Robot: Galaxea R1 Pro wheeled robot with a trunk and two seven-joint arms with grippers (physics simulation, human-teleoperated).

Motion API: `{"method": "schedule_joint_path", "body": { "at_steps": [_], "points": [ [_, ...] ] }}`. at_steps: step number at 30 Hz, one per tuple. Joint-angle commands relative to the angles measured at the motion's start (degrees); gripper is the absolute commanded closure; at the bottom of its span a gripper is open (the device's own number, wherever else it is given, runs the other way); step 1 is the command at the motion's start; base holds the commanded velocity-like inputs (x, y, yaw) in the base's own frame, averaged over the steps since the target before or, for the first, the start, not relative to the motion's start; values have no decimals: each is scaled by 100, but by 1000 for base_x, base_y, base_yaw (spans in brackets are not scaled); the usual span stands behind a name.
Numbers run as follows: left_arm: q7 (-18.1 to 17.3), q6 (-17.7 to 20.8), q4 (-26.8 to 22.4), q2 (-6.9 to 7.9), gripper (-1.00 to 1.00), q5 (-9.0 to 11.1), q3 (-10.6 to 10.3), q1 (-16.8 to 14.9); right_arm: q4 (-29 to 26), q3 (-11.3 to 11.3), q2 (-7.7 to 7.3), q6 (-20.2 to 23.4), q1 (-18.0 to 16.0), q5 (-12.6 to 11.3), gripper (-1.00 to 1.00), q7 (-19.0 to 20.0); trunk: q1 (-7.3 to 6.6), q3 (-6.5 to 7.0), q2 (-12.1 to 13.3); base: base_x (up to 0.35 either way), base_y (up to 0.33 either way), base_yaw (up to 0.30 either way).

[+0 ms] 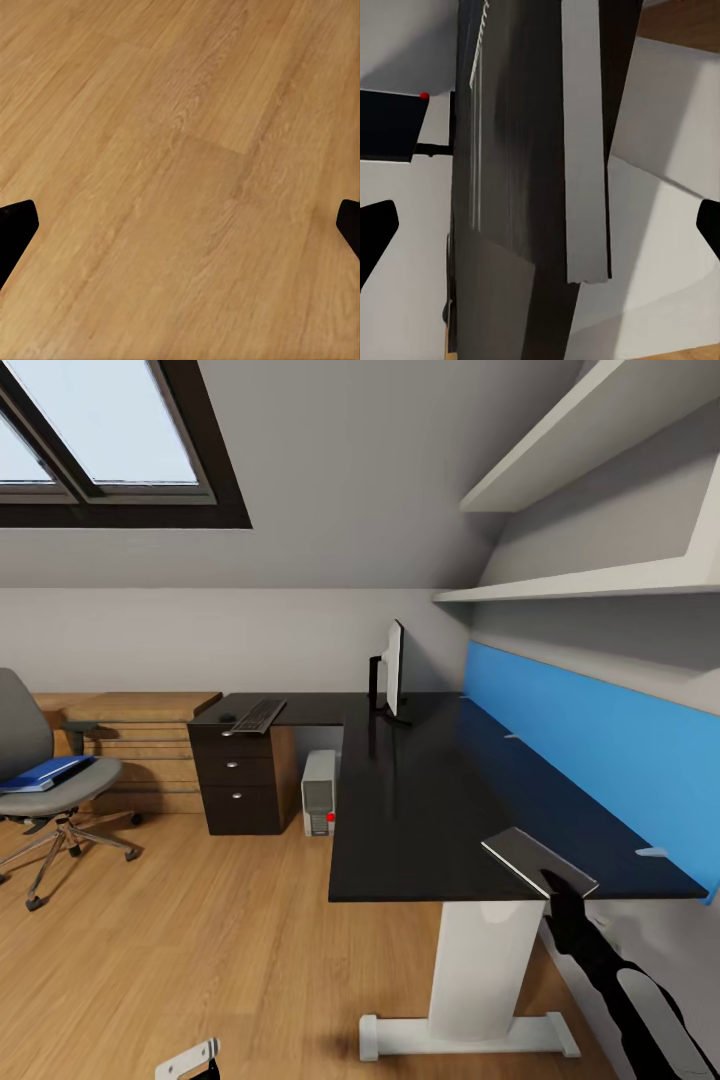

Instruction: In the bedroom, organize the workspace by keeping the computer under the desk, ensuring the monitor is on the desk, placing the keyboard on the desk next to the monitor, placing the mouse on the desk next to the keyboard, moving the folder from the swivel chair onto the desk next to the mouse, stacking the notebook on top of the folder with the pen on top of the notebook, and positioning the swivel chair next to the desk.

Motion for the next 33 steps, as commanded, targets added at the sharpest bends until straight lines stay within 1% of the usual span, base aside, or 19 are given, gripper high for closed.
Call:
{"method": "schedule_joint_path", "body": {
  "at_steps": [1,22,23,33],
  "points": [
    [16,2,-9,-1,-100,40,-3,1,-10,-11,1,25,-2,-46,-100,-37,0,-5,-3,0,0,0],
    [16,2,-3,-1,-100,46,-3,1,-25,-20,-7,18,-2,-46,-100,-37,0,-5,-3,0,0,0],
    [16,2,-3,-1,-100,46,-3,1,-26,-20,-7,18,-3,-46,100,-39,0,-5,-3,0,0,0],
    [16,2,-3,-2,-100,46,-3,1,-28,-20,-7,18,-2,-38,100,-45,0,-5,-3,0,0,0]
  ]
}}
